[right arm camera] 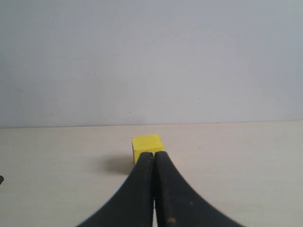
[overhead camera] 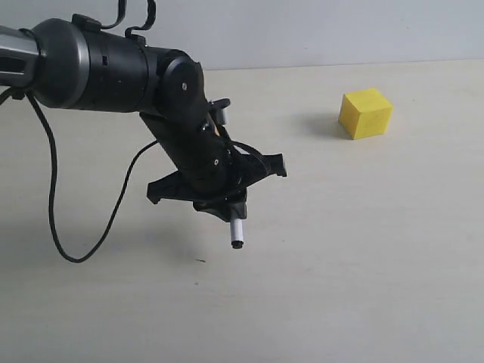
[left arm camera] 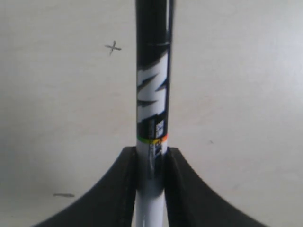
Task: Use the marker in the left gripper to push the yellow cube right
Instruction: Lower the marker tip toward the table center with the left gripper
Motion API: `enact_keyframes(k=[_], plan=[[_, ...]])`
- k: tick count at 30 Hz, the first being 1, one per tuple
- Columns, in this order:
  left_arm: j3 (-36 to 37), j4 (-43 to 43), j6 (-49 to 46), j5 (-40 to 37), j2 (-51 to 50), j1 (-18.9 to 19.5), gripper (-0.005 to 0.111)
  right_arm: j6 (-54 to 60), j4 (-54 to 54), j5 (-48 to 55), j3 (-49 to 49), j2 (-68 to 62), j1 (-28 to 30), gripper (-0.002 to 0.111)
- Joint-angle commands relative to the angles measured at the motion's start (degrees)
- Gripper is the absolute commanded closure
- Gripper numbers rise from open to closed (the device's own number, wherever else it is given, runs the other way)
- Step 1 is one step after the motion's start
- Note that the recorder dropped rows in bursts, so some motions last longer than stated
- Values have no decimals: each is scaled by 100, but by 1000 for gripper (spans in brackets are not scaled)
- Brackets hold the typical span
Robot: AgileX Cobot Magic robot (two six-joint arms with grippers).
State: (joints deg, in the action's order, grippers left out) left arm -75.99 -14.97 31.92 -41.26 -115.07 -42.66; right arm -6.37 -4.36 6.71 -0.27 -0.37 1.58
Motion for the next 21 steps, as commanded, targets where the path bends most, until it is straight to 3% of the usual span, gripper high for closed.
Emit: enact_keyframes(k=[1, 21], plan=[[-168, 128, 40, -108, -61, 109, 107, 4, -11, -62, 27, 37, 34, 108], [-759, 57, -195, -716, -716, 271, 107, 4, -11, -62, 27, 37, 34, 108]])
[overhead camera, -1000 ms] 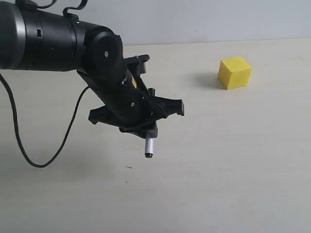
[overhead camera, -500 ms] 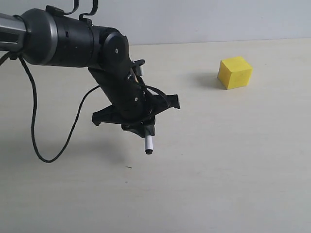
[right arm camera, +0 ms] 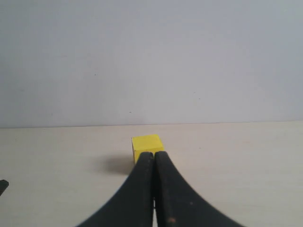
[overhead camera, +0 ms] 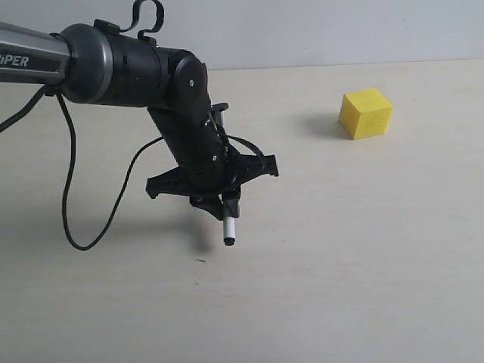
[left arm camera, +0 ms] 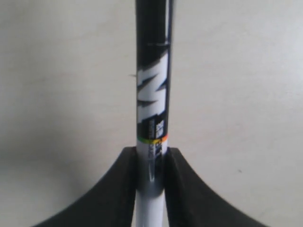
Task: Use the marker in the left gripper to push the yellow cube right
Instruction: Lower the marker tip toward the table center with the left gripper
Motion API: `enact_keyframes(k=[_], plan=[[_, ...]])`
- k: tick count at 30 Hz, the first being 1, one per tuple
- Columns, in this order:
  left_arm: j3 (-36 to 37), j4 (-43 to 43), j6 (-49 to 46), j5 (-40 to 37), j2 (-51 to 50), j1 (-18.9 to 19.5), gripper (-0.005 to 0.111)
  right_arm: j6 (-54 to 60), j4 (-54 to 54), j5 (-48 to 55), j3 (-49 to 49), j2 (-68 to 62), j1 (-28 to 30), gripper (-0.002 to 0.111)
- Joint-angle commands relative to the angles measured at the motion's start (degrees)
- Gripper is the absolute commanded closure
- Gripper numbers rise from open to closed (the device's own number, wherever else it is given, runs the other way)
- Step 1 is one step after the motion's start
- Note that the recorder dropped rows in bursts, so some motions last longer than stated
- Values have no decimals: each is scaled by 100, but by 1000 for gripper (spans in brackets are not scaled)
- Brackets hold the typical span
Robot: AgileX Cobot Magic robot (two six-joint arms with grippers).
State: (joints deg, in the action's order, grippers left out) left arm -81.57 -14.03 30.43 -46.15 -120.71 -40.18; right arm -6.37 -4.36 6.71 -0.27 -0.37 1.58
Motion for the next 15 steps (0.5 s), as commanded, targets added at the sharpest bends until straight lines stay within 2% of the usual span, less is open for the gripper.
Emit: enact_keyframes(k=[1, 15], plan=[[-230, -36, -46, -237, -188, 24, 107, 4, -11, -62, 27, 37, 34, 108], [-241, -260, -24, -195, -290, 24, 107, 4, -11, -62, 27, 37, 34, 108]])
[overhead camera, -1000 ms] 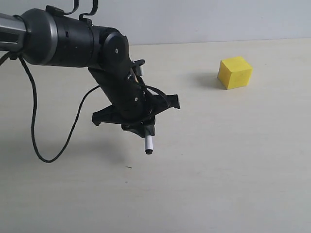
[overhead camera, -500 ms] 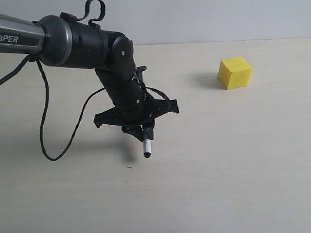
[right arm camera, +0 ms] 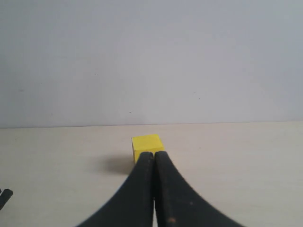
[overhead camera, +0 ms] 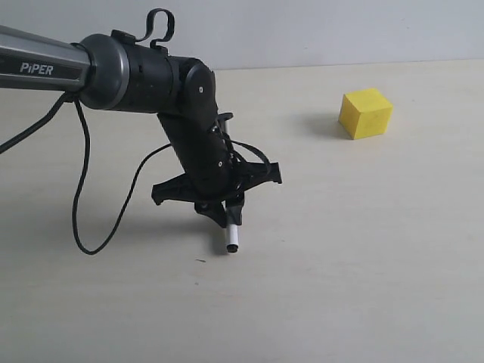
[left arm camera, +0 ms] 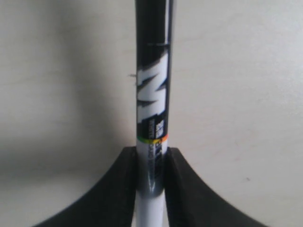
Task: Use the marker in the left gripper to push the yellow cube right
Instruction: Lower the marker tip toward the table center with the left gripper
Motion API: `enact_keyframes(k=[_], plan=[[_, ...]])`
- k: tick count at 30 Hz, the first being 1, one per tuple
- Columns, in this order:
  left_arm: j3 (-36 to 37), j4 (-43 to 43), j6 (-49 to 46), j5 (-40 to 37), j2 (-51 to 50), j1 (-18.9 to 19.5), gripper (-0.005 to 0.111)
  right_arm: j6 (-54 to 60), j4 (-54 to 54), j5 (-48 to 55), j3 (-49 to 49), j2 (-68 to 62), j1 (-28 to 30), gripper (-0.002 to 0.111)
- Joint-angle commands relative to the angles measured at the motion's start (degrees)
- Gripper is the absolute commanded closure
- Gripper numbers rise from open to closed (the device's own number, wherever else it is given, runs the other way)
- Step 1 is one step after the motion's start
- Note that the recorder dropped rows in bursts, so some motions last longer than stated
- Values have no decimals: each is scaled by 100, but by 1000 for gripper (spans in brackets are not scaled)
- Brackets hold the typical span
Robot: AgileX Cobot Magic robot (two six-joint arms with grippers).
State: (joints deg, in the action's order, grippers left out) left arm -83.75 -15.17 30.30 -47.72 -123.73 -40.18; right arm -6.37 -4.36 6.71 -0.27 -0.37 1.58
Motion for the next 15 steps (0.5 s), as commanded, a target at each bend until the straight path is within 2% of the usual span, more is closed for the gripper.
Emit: enact_keyframes(k=[1, 15], plan=[[-23, -159, -11, -38, 12, 24, 107, 4, -11, -62, 27, 37, 34, 108], [-23, -108, 123, -38, 12, 24, 107, 4, -11, -62, 27, 37, 34, 108]])
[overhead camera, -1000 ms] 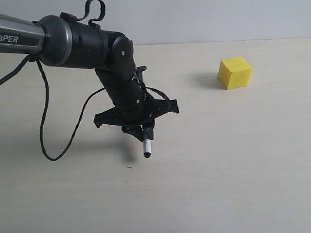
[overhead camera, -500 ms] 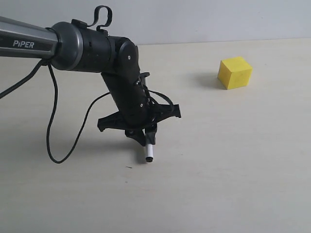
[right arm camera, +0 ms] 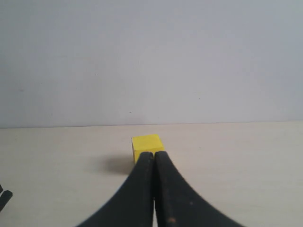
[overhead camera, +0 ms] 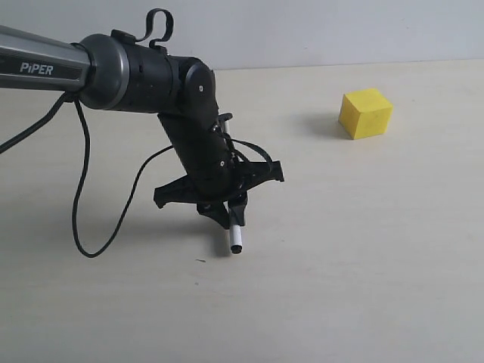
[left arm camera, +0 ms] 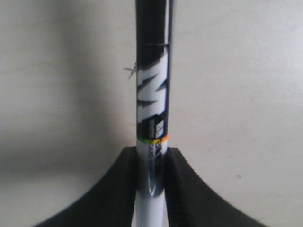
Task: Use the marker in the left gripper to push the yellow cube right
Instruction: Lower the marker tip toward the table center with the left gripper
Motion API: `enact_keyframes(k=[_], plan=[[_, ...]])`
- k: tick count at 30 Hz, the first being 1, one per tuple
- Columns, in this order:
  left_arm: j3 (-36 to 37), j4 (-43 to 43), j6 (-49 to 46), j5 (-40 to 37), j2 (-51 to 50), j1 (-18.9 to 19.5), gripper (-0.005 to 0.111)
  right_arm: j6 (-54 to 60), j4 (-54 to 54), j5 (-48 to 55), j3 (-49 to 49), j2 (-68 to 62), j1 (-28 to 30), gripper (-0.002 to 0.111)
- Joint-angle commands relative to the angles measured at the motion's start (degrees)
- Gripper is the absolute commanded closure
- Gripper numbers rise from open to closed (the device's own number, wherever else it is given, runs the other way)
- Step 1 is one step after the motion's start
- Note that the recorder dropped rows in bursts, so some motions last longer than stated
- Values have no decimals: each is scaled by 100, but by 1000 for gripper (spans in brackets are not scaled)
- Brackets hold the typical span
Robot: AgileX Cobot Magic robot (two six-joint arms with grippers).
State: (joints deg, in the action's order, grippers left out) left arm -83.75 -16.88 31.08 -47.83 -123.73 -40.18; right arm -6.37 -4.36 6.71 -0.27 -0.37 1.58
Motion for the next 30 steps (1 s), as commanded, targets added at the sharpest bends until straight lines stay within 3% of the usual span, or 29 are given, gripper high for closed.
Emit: enact_keyframes(k=[1, 30], plan=[[-23, 62, 56, -28, 12, 24, 107, 4, -11, -62, 27, 37, 34, 108], [-23, 299, 191, -72, 12, 24, 107, 4, -11, -62, 27, 37, 34, 108]])
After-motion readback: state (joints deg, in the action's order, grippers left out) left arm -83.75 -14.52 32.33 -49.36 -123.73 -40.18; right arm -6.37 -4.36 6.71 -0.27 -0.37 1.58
